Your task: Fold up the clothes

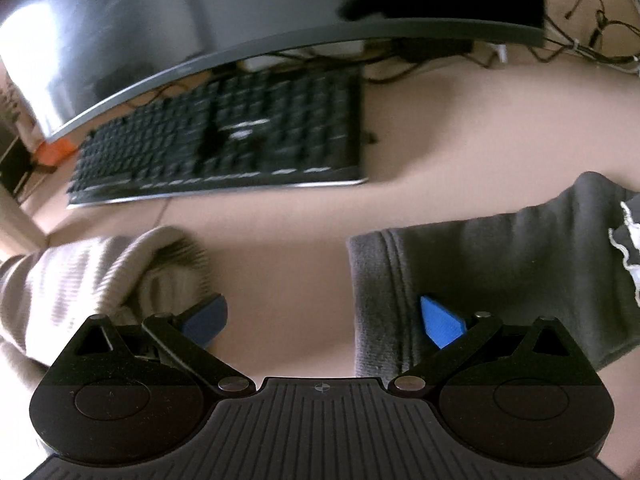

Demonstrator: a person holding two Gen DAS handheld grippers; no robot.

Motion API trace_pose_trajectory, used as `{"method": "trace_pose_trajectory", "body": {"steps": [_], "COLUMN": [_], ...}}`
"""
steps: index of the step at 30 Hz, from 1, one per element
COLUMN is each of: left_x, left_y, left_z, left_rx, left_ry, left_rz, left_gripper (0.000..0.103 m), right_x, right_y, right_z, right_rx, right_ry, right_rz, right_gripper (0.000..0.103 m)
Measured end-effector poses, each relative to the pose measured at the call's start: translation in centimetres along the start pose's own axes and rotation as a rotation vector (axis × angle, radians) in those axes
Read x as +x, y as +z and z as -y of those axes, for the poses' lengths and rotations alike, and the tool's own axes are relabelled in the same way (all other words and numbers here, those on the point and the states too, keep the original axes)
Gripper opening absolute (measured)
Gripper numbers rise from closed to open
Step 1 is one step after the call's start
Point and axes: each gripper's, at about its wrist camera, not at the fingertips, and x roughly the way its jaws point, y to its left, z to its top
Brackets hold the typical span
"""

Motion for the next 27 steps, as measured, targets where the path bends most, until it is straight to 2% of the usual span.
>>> {"method": "trace_pose_trajectory", "body": {"steps": [3, 4, 6, 8, 11, 13, 16, 19, 21, 24, 27], "left_x": [0.1, 0.2, 0.5, 0.7, 1.0, 0.6, -0.7, -1.8, -2.0, -1.8, -1.6], "left_y": [-0.6, -0.7, -0.7, -0.5, -0.2, 0.0, 1.2, 2.3, 2.6, 2.4, 1.8], "left_z": [-1.7, -2.0, -2.3, -2.0, -1.4, -0.5, 1.8, 4.6, 6.8, 10.2, 12.3], "left_rx": [-0.003, -0.003, -0.002, 0.003, 0.003, -0.007, 0.010, 0.043, 0.065, 0.103, 0.094], "left_ry": [-0.027, -0.037, -0.057, -0.074, -0.102, -0.128, -0.191, -0.343, -0.451, -0.546, -0.587], "left_rz": [-0.005, -0.004, 0.002, 0.010, 0.021, 0.040, 0.104, 0.142, 0.129, 0.081, 0.027], "left_gripper": [0.103, 0.103, 0.103, 0.103, 0.103, 0.103, 0.103, 0.103, 0.103, 0.103, 0.103], "right_x": [2.7, 3.4, 4.1, 3.0, 0.4, -1.2, -4.1, -7.0, -7.7, -8.8, -9.4], "right_y": [-0.4, -0.7, -1.2, -1.4, -1.3, -1.4, -1.7, -2.5, -2.6, -2.7, -1.5], "right_z": [-0.5, -0.2, 0.2, 0.8, 2.2, 3.6, 5.7, 7.2, 7.4, 7.9, 8.8], "right_rx": [0.069, 0.104, 0.160, 0.169, 0.148, 0.163, 0.198, 0.223, 0.223, 0.179, 0.114], "right_ry": [0.086, 0.091, 0.049, -0.055, -0.318, -0.462, -0.578, -0.648, -0.674, -0.664, -0.556], "right_rz": [-0.053, -0.074, -0.080, -0.020, 0.108, 0.142, 0.157, 0.154, 0.145, 0.133, 0.124], "right_gripper": [0.103, 0.103, 0.103, 0.103, 0.103, 0.103, 0.103, 0.103, 0.103, 0.103, 0.103]}}
